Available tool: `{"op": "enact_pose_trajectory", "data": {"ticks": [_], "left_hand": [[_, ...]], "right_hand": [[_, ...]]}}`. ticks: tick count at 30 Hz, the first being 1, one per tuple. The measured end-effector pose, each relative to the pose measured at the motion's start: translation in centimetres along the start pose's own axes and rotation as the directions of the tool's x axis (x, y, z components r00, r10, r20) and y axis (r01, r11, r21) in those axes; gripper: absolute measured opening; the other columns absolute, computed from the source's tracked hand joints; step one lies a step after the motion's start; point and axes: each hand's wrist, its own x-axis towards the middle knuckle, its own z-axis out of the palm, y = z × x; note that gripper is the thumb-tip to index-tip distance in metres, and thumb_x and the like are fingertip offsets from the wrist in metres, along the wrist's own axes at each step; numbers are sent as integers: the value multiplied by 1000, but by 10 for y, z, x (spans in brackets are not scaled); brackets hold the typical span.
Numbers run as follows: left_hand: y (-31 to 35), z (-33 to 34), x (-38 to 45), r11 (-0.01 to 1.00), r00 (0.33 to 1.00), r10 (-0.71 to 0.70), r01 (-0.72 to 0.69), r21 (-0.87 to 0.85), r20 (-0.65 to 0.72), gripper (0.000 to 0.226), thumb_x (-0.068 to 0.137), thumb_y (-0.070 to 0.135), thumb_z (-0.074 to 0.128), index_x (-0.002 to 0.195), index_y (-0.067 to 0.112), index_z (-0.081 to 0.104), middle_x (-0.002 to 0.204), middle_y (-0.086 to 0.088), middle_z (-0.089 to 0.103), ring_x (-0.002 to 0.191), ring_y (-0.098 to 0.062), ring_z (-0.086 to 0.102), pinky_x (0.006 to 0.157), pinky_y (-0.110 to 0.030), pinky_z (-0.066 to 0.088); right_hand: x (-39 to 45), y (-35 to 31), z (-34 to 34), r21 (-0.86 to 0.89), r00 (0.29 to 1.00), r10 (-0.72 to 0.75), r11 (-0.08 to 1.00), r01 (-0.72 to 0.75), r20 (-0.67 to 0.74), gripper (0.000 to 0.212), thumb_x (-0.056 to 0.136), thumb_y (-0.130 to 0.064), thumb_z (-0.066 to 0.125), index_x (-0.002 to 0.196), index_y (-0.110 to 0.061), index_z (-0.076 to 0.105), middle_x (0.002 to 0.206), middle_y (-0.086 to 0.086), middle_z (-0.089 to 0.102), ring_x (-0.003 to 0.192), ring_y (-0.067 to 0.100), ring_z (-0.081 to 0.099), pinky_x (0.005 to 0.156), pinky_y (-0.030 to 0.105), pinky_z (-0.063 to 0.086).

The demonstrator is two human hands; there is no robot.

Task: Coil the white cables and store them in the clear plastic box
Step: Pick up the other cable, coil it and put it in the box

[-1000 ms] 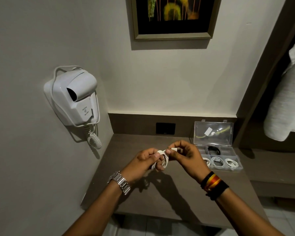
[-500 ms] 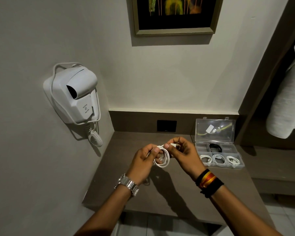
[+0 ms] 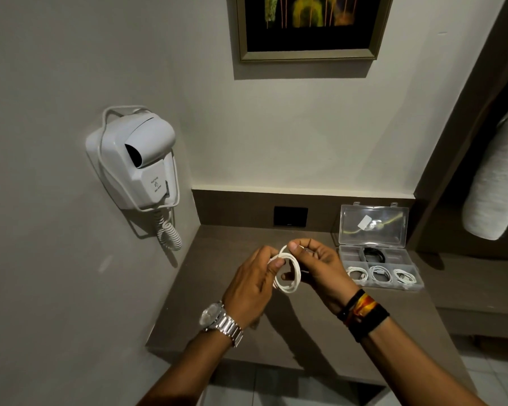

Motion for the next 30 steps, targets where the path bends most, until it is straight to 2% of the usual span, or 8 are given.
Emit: {"op": "enact_pose_trajectory", "data": {"ticks": [8, 12, 14, 16, 21, 25, 27, 30], "left_hand": [[-1, -2, -12, 998, 994, 49, -52, 35, 103, 20, 108, 41, 40, 94, 30, 49, 80, 17, 54, 70, 0, 54, 58, -11, 35], [-1, -3, -13, 995, 994, 26, -36, 94, 102, 26, 109, 41, 35, 86, 29, 39, 67, 11, 44, 57, -6, 42, 54, -21, 31], [-1, -6, -15, 994, 996, 20, -29, 101, 88, 29, 107, 47, 29, 85, 30, 38, 64, 10, 44, 54, -5, 46, 51, -18, 31], [-1, -8, -15, 990, 998, 30, -37, 139, 58, 34, 103, 56, 21, 86, 32, 38, 62, 10, 43, 52, -4, 49, 48, -18, 33], [-3, -9, -11, 961, 998, 55, -58, 270, 19, 43, 99, 63, 13, 91, 31, 41, 62, 13, 46, 52, -5, 45, 50, -23, 34], [-8, -10, -11, 939, 998, 51, -35, 342, -37, 45, 100, 62, 13, 89, 29, 41, 62, 9, 50, 51, -11, 48, 48, -24, 30], [-10, -11, -10, 931, 998, 45, -30, 363, -33, 46, 101, 60, 14, 89, 27, 43, 61, 8, 50, 51, -13, 48, 48, -26, 32], [-8, -11, -11, 913, 998, 54, -43, 406, -15, 45, 98, 63, 10, 88, 29, 38, 60, 10, 46, 48, -7, 43, 48, -23, 32]], "right_hand": [[-2, 6, 5, 23, 996, 8, 1000, -6, -94, 21, 90, -25, 75, 101, -9, 70, 74, 11, 71, 64, 22, 70, 57, 35, 61], [-2, 3, 3, -198, 983, -170, 968, 153, -72, 15, 84, -28, 79, 91, -15, 76, 80, 10, 75, 70, 23, 72, 64, 36, 64], [-1, 3, -1, -302, 975, -222, 932, 202, -31, 3, 85, -20, 79, 87, -18, 79, 90, 12, 75, 81, 21, 73, 71, 28, 63], [0, 6, -6, -440, 970, -244, 871, 219, 1, 14, 87, -9, 77, 85, -23, 82, 96, 13, 70, 89, 18, 69, 75, 20, 58], [-12, 9, -4, -272, 992, 47, 962, -14, 115, 17, 94, -9, 69, 99, -17, 83, 98, 11, 81, 89, 20, 76, 79, 26, 60], [-14, -2, -5, -148, 965, 224, 968, -204, 137, 37, 99, -36, 62, 114, -5, 76, 113, 21, 75, 98, 26, 72, 88, 34, 60], [-17, -7, -6, -128, 954, 260, 962, -242, 151, 45, 95, -41, 66, 117, -2, 73, 112, 19, 76, 101, 25, 72, 90, 34, 60], [-21, -10, -8, -91, 966, 194, 979, -181, 169, 42, 85, -23, 77, 118, 3, 72, 115, 22, 76, 105, 30, 73, 94, 35, 60]]}}
